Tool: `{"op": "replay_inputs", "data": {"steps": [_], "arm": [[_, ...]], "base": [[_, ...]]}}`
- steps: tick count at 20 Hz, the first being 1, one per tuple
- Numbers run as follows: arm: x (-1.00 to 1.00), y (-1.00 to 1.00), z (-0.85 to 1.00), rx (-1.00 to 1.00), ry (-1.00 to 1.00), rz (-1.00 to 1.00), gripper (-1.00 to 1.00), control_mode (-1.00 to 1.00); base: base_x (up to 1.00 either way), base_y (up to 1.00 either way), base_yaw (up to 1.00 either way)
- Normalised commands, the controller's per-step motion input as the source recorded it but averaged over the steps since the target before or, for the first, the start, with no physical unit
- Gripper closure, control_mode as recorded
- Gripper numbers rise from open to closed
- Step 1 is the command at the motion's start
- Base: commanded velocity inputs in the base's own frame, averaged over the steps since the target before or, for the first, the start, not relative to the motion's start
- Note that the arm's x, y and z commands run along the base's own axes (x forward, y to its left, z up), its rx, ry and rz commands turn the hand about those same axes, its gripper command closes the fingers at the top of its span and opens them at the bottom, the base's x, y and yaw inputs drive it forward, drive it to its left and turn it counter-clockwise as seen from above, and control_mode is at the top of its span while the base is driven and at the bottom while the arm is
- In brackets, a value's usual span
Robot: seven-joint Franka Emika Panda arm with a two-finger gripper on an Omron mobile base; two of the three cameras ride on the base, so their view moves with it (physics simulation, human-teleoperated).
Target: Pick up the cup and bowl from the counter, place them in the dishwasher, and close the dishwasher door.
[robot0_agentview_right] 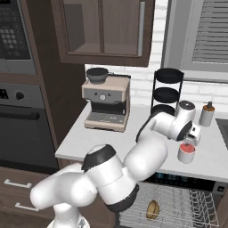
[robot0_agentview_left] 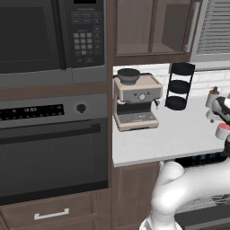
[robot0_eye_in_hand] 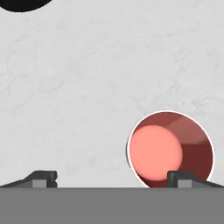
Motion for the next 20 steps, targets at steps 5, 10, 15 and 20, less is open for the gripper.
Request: {"op": "replay_inputs", "data": {"steps": [5, 10, 15, 20], "arm": [[0.01, -0.09, -0.16, 0.00, 0.00, 0.00, -1.00, -1.00], [0.07, 0.00, -0.29, 0.00, 0.00, 0.02, -1.00, -1.00], [0.00, 0.00, -0.27, 0.00, 0.01, 0.00, -1.00, -1.00], [0.02, -0.05, -0.23, 0.00, 0.00, 0.00, -1.00, -1.00]], "base": [[0.00, 0.00, 0.00], [0.00, 0.00, 0.00], [0.00, 0.00, 0.00], [0.00, 0.00, 0.00]]}}
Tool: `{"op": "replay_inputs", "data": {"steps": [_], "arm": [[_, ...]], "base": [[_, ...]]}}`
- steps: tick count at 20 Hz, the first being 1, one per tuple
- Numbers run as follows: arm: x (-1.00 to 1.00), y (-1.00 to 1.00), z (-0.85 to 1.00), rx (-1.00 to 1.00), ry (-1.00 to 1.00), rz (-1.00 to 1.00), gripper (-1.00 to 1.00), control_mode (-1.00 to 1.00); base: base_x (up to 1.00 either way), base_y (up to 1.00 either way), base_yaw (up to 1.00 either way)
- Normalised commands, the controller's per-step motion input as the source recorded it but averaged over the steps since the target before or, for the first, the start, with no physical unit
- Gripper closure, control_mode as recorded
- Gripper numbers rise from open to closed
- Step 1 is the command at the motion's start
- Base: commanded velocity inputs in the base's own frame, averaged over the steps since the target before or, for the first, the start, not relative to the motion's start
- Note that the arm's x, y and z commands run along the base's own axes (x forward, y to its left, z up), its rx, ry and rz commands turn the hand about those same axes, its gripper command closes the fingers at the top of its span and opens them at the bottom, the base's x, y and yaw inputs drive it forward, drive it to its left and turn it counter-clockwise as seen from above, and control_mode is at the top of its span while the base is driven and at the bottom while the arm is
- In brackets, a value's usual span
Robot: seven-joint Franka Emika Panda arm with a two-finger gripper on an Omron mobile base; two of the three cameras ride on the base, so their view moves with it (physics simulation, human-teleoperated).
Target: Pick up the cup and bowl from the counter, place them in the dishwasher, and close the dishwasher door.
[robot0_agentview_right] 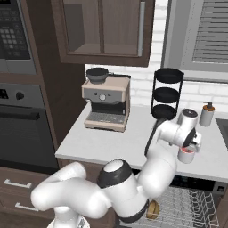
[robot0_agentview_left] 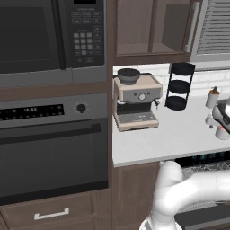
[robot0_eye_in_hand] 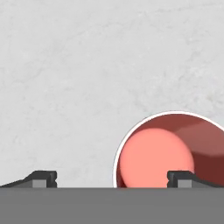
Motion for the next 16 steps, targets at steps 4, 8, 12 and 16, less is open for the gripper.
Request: {"op": "replay_inputs", "data": {"steps": [4, 8, 12, 16], "arm": [[0.08, -0.17, -0.04, 0.00, 0.00, 0.00, -1.00, -1.00], [0.09, -0.17, 0.00, 0.00, 0.00, 0.00, -1.00, -1.00], [0.00, 0.00, -0.09, 0.00, 0.00, 0.01, -1.00, -1.00], [0.00, 0.06, -0.55, 0.00, 0.01, 0.03, -1.00, -1.00]], "base": [[0.00, 0.00, 0.00], [0.00, 0.00, 0.00], [0.00, 0.00, 0.00], [0.00, 0.00, 0.00]]}}
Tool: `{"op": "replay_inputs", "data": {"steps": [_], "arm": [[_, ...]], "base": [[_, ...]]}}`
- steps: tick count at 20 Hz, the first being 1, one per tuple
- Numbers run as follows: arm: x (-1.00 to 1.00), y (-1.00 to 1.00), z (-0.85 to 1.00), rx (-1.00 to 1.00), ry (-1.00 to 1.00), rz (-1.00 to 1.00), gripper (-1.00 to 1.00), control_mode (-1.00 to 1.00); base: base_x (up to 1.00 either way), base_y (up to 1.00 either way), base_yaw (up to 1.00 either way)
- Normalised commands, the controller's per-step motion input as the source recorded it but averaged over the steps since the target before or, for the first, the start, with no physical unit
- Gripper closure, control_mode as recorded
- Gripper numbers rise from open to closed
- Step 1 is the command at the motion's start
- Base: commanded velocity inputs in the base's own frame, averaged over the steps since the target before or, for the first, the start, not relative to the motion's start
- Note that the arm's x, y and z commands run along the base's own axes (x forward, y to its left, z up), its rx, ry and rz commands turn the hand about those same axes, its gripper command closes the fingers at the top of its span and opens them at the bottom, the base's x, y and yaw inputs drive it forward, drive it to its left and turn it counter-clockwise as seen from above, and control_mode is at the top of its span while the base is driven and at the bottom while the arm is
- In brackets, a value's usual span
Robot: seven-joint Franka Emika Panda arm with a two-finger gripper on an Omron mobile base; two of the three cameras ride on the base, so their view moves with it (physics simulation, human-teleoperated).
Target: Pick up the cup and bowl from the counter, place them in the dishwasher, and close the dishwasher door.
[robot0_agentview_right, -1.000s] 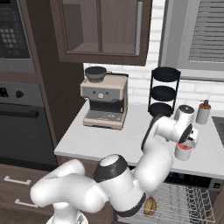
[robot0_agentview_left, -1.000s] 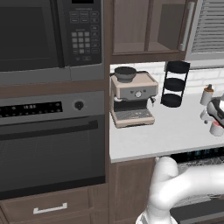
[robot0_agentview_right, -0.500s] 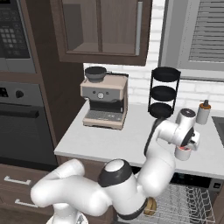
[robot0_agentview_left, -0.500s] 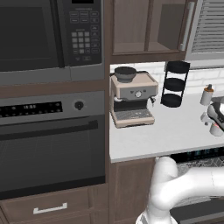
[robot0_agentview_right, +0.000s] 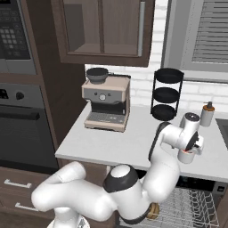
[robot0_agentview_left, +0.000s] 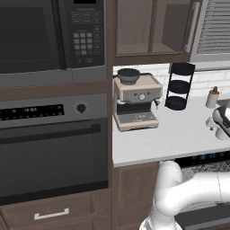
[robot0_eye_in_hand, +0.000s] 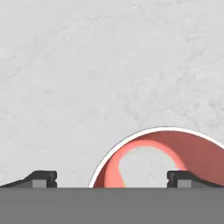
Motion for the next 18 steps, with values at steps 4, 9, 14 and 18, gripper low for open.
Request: {"op": "replay_inputs", "data": {"steps": [4, 9, 14, 18], "arm": [[0.00, 0.08, -0.49, 0.00, 0.00, 0.04, 1.00, -1.00], [0.00, 0.00, -0.05, 0.00, 0.00, 0.01, 1.00, -1.00], [-0.10, 0.00, 0.00, 0.00, 0.00, 0.00, 1.00, -1.00], [-0.42, 0.00, 0.00, 0.00, 0.00, 0.00, 1.00, -1.00]], "base": [[0.00, 0.00, 0.00], [0.00, 0.00, 0.00], [0.00, 0.00, 0.00], [0.00, 0.00, 0.00]]}}
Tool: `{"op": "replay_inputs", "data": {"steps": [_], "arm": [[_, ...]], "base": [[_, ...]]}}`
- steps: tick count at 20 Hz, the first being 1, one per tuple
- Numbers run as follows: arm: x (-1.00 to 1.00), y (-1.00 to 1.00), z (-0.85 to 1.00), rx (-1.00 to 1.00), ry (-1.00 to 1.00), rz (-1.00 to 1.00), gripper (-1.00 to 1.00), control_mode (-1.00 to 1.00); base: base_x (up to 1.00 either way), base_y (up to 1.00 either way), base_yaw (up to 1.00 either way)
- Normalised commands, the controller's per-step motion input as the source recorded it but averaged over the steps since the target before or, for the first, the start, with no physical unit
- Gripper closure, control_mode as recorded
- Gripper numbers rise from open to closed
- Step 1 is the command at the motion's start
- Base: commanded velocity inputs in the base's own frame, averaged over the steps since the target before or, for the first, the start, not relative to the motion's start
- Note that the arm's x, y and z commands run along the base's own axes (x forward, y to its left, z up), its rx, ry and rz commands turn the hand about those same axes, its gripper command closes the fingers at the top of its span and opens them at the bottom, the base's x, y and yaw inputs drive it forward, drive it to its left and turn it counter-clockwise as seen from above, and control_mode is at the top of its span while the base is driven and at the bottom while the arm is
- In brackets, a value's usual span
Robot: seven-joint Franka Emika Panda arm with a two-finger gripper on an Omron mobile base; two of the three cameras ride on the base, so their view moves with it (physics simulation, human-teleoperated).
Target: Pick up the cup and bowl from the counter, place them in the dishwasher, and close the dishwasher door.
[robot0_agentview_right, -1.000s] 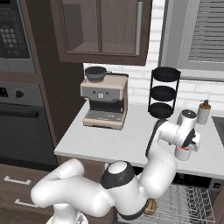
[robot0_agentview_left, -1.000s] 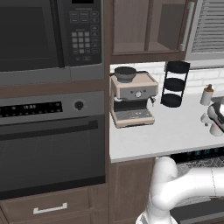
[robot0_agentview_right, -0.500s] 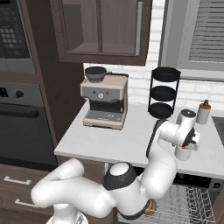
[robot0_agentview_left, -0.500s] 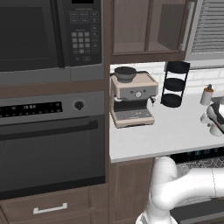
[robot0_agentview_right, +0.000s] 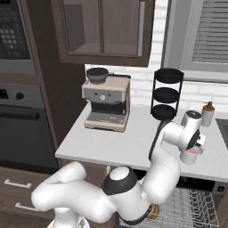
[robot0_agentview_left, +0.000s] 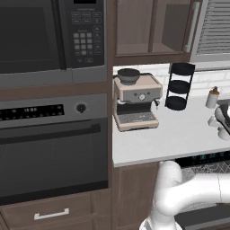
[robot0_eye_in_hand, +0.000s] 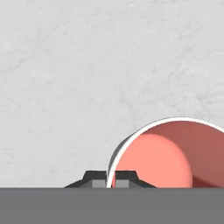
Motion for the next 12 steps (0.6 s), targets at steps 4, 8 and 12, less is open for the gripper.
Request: {"op": "replay_inputs", "data": {"steps": [4, 8, 12], "arm": [[-0.70, 0.00, 0.00, 0.00, -0.03, 0.00, 1.00, -1.00], [-0.88, 0.00, 0.00, 0.00, -0.07, 0.00, 1.00, -1.00], [-0.92, 0.00, 0.00, 0.00, -0.10, 0.01, 1.00, -1.00]], "base": [[0.00, 0.00, 0.00], [0.00, 0.00, 0.00], [0.00, 0.00, 0.00]]}}
